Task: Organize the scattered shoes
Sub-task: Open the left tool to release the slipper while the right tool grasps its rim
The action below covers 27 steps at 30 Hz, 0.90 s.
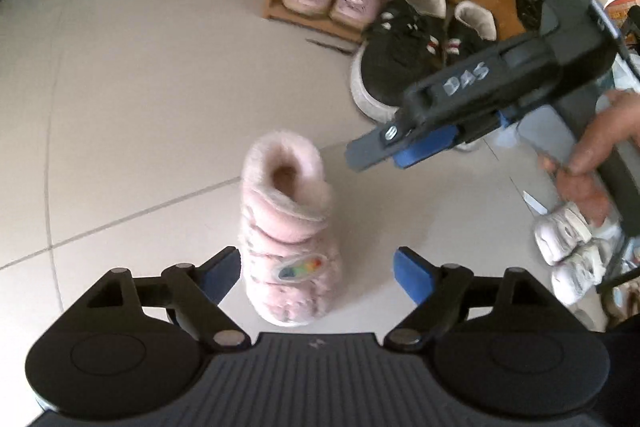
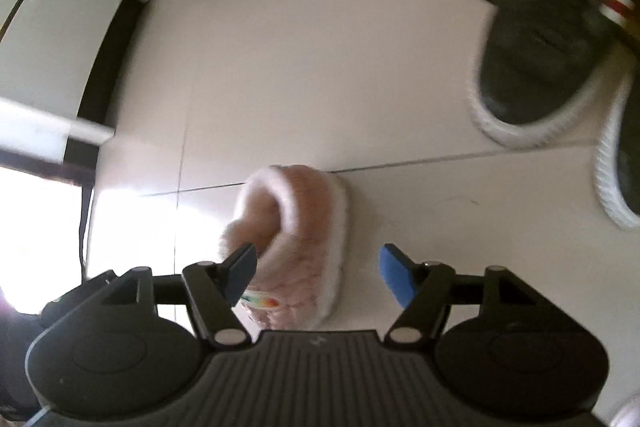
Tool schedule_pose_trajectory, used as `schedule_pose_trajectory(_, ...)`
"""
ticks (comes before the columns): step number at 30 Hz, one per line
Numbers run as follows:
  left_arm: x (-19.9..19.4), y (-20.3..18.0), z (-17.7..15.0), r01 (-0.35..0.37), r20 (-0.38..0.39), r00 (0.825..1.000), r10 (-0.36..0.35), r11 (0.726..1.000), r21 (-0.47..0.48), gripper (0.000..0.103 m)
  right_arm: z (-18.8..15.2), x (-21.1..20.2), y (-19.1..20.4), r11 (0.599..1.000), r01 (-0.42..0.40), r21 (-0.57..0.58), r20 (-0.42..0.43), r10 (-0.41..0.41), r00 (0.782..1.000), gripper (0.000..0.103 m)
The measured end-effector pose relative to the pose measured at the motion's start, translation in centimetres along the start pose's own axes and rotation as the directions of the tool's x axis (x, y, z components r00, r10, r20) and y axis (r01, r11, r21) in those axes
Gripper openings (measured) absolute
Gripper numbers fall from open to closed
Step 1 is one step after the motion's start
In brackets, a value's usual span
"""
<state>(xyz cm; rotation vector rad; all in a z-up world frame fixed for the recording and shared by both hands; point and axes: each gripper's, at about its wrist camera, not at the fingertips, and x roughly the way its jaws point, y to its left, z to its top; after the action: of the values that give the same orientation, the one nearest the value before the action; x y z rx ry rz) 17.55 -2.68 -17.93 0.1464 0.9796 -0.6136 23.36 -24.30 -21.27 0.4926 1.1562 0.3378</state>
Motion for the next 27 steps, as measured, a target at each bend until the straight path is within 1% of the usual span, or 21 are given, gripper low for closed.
schedule_pose_trajectory(2,-0.2,0.1,-0.2,-0.014,0.007,1.0,0.014,1.0,0.003,0.087,-0.2,1.3,1.1,0.999,0.042,-0.035,0.043,-0.04,0.998,0.069)
schedule_pose_trajectory(4,-0.1,0.0,-0.3,-0.018,-0.002,1.0,0.018,1.0,0.009,0.087,-0.3,2.2,1.4,0.998,0.05,-0.028,0.055,-0.048,0.997,0.069)
schedule_pose_trajectory(5,-0.1,-0.1,-0.4,-0.019,-0.005,1.0,0.019,1.0,0.011,0.087,-0.3,2.5,1.6,0.999,0.051,-0.018,0.05,-0.05,0.997,0.069)
schedule_pose_trajectory(7,-0.6,-0.4,-0.7,-0.006,-0.007,1.0,0.006,1.0,0.015,0.087,-0.6,3.4,1.7,0.998,0.062,0.025,0.009,-0.062,0.998,0.069)
schedule_pose_trajectory(9,-0.8,-0.5,-0.9,-0.002,-0.004,1.0,0.002,1.0,0.024,0.087,-0.9,3.7,1.7,0.997,0.069,0.026,0.0,-0.07,0.998,0.067)
schedule_pose_trajectory(11,-0.8,-0.6,-1.2,-0.004,-0.003,1.0,0.004,0.999,0.045,0.087,-1.2,3.7,1.7,0.997,0.076,0.009,0.032,-0.077,0.997,0.045)
schedule_pose_trajectory(12,-0.7,-0.6,-1.3,-0.01,-0.006,1.0,0.011,0.999,0.049,0.087,-1.3,3.9,1.5,0.998,0.061,0.013,0.034,-0.061,0.998,0.028)
schedule_pose_trajectory(14,-0.5,-0.3,-1.3,-0.014,-0.021,1.0,0.015,0.999,0.035,0.087,-1.0,4.8,1.1,0.999,0.028,0.027,0.012,-0.029,1.0,0.027)
schedule_pose_trajectory(16,-0.5,-0.2,-1.3,-0.002,-0.025,1.0,0.003,1.0,0.015,0.087,-0.8,5.3,1.1,1.0,0.02,0.012,0.001,-0.02,1.0,0.027)
schedule_pose_trajectory(20,-0.5,-0.7,-1.1,0.005,-0.018,1.0,-0.004,0.999,0.044,0.087,-0.3,5.8,1.5,0.995,-0.004,-0.099,-0.014,0.003,1.0,0.028)
schedule_pose_trajectory(22,-0.4,-0.8,-1.0,0.006,-0.019,1.0,-0.005,0.999,0.052,0.087,-0.4,5.6,1.2,0.992,-0.02,-0.128,-0.002,0.02,1.0,0.028)
schedule_pose_trajectory(27,-0.1,-0.6,-1.1,0.003,-0.034,0.999,-0.002,0.999,0.043,0.087,-1.4,5.1,1.4,0.983,-0.02,-0.183,0.04,0.028,0.999,0.027)
